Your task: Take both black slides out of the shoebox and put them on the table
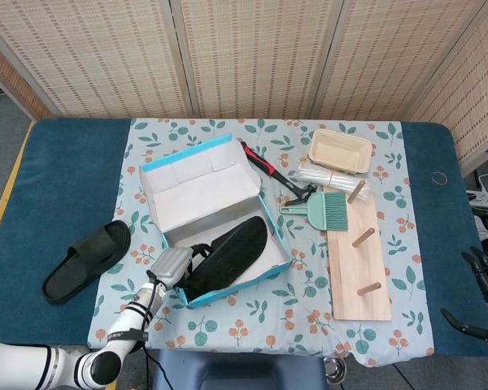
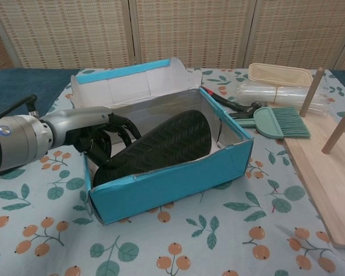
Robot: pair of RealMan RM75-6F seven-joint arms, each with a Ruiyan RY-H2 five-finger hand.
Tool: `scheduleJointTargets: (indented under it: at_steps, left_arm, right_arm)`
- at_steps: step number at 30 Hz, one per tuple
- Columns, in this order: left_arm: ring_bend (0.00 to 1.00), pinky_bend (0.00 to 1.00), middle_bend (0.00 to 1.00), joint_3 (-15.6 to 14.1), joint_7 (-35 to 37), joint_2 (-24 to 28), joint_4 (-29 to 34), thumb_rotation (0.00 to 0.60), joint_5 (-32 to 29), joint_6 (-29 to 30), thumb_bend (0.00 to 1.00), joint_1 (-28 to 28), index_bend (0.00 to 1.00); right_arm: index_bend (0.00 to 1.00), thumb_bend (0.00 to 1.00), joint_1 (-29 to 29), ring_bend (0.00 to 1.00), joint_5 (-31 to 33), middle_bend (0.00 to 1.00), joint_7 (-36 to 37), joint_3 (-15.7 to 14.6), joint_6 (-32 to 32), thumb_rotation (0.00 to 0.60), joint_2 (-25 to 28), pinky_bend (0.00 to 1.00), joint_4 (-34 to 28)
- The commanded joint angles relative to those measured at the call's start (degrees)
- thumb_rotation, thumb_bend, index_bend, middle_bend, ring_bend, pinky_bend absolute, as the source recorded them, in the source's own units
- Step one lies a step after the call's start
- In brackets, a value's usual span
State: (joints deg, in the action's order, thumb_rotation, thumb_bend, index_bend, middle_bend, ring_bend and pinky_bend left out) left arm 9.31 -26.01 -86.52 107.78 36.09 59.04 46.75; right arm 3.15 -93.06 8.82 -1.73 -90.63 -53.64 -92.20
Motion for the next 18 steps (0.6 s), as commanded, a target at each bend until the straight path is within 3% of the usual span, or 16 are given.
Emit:
scheduleJointTargets:
  at_steps: [1, 6, 11, 18]
  left_arm:
    - [0.54, 0.41, 0.28, -0.1, 0.2, -0.1, 0.2, 0.6, 0.0, 0.2, 0.5, 0.0, 0.27]
    - [0.54, 0.41, 0.29, -0.5, 0.0, 0.1, 1.0, 0.6, -0.3, 0.9, 0.55, 0.1, 0.28]
    - [0.44, 0.33, 0.22, -0.6, 0.7, -0.1, 1.3, 0.6, 0.7, 1.8, 0.47, -0.2, 0.27]
    - [0.46, 0.44, 0.14, 0.9, 1.3, -1.7, 0.7, 0.6, -0.7, 6.0, 0.43, -0.9, 0.17]
  right_arm:
    - [0.0, 0.15, 0.0, 0.0, 0.1, 0.0, 0.1, 0.0, -0.1, 0.38, 0.0, 0.0, 0.1]
    - [0.0, 0.15, 0.1, 0.0, 0.2, 0.0, 0.3, 0.2, -0.3, 0.38, 0.0, 0.0, 0.2]
    - [0.0, 0.15, 0.1, 0.0, 0.2, 0.0, 0.4, 0.2, -0.2, 0.38, 0.0, 0.0, 0.1]
    - [0.0, 0.15, 0.0, 0.0, 0.1, 0.0, 0.2, 0.1, 0.0, 0.38, 0.0, 0.0, 0.0]
